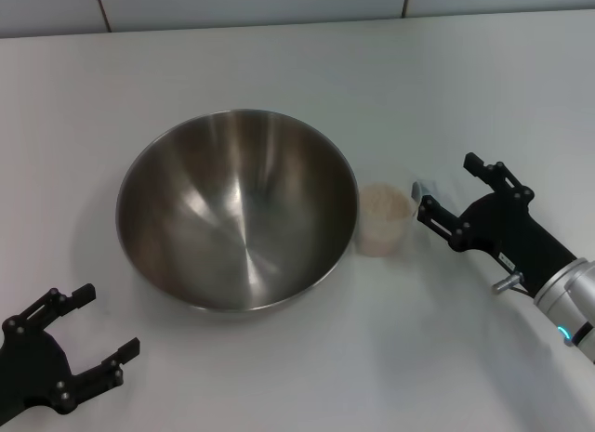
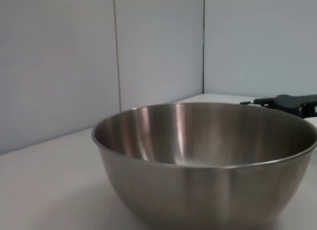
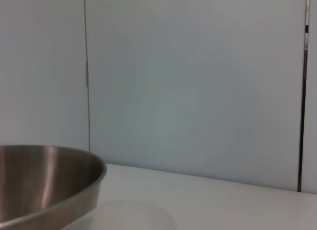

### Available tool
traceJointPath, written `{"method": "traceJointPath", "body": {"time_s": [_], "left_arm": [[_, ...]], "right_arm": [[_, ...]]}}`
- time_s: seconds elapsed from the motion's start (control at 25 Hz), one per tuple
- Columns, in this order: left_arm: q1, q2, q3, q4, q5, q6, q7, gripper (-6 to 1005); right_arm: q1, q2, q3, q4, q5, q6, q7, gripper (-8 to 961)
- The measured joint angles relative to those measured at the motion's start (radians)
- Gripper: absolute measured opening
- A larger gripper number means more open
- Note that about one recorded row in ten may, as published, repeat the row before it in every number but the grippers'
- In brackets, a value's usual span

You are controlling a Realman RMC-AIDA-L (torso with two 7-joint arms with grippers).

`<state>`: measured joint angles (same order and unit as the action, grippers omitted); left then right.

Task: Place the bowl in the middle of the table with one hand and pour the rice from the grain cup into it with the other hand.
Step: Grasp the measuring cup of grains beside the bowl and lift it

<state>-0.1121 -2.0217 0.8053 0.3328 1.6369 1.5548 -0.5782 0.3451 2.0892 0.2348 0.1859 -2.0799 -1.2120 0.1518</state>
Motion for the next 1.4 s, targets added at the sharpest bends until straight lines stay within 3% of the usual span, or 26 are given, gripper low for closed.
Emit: {"method": "traceJointPath", "body": {"time_s": [0.36, 0.8, 0.88, 1.08, 1.4], "left_arm": [[-0.006, 0.0, 0.001, -0.008, 0.007, -0.02, 0.0, 862], [-0.005, 0.0, -0.004, -0.008, 0.012, -0.015, 0.0, 862], [-0.006, 0.0, -0.005, -0.008, 0.012, -0.014, 0.0, 862], [-0.008, -0.002, -0.003, -0.008, 0.012, -0.012, 0.0, 862], [-0.011, -0.005, -0.004, -0.008, 0.012, -0.012, 0.0, 862]], "right_arm": [[-0.01, 0.0, 0.003, 0.015, 0.0, -0.01, 0.0, 813], [-0.014, 0.0, 0.003, 0.015, 0.0, -0.018, 0.0, 371], [-0.014, 0.001, 0.003, 0.015, 0.0, -0.018, 0.0, 175], [-0.015, 0.001, 0.003, 0.015, 0.0, -0.03, 0.0, 18], [-0.03, 0.002, 0.053, 0.028, 0.002, -0.12, -0.047, 18]]}}
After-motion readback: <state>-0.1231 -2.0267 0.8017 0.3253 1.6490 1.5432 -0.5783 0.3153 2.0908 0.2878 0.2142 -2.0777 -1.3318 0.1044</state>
